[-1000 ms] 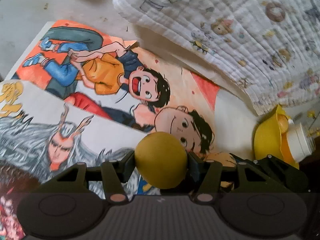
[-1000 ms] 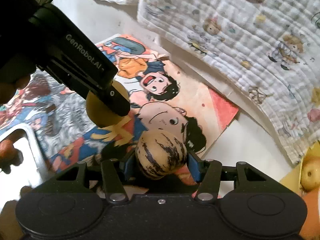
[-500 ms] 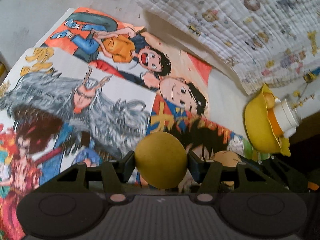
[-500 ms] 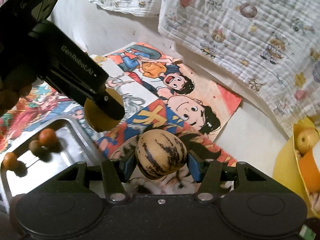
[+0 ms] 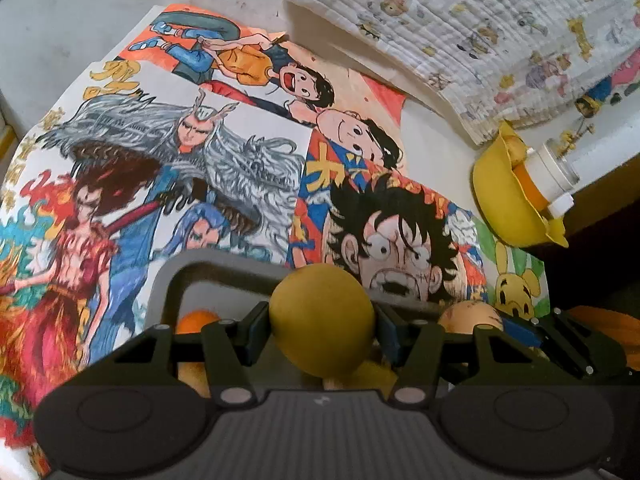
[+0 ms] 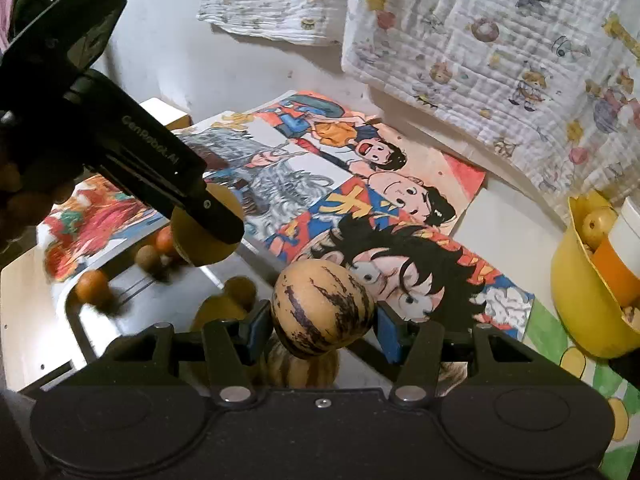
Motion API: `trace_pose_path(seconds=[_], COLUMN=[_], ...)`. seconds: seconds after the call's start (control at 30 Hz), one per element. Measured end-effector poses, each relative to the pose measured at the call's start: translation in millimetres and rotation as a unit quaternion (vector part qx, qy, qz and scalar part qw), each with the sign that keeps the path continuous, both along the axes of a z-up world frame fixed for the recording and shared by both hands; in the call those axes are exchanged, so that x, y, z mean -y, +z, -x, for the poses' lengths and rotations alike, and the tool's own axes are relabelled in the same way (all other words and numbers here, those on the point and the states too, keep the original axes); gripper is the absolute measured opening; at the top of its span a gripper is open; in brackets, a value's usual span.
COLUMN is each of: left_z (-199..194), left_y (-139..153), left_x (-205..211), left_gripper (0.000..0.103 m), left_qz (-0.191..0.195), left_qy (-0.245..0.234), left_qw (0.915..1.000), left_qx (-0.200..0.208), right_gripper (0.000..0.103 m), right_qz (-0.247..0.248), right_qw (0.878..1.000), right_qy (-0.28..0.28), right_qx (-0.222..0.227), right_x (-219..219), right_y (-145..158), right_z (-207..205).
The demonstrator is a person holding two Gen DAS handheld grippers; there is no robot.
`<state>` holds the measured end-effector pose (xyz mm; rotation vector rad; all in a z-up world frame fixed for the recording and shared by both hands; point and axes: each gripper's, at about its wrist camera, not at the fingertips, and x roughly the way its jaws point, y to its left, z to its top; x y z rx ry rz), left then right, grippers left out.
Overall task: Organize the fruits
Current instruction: 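Carry the yellow fruit to the tray with the left tool while the right tool carries the striped melon there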
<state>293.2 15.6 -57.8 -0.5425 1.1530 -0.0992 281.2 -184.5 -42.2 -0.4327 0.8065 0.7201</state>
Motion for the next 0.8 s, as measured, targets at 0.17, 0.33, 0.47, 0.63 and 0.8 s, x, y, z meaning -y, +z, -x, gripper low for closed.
trace_pose_path(seconds=[0.17,0.33,0.47,0.63,0.8], left_z=[19,37,48,59,63], left_y=[0,-3,-6,-10,-9], left_x=[3,4,6,11,13], left_gripper=[0.06,0.06,0.06,0.06,0.06], left_qz=[-0.003,-0.009,-0.017,-0.034,-0.045], left_qy=[-0.007,-0.005,-0.007,-0.01,-0.008], left_qw=[1.0,0.9999,0.9997,0.9991,0.9987], left_qx=[-0.002,-0.007,-0.015,-0.025,-0.024], right_gripper=[0.056,0.056,0.056,0.056,0.056], right_qz=[0.001,0.007,0.013,0.014,0.018], right_qw=[1.0,1.0,0.999,0.999,0.999], right_qy=[0.005,0.019,0.031,0.029,0.021], right_qx=[-0.001,0.0,-0.002,-0.012,-0.022], right_x=[4,4,3,4,7], right_y=[2,1,-1,-4,-7], right_z=[20,36,48,57,62])
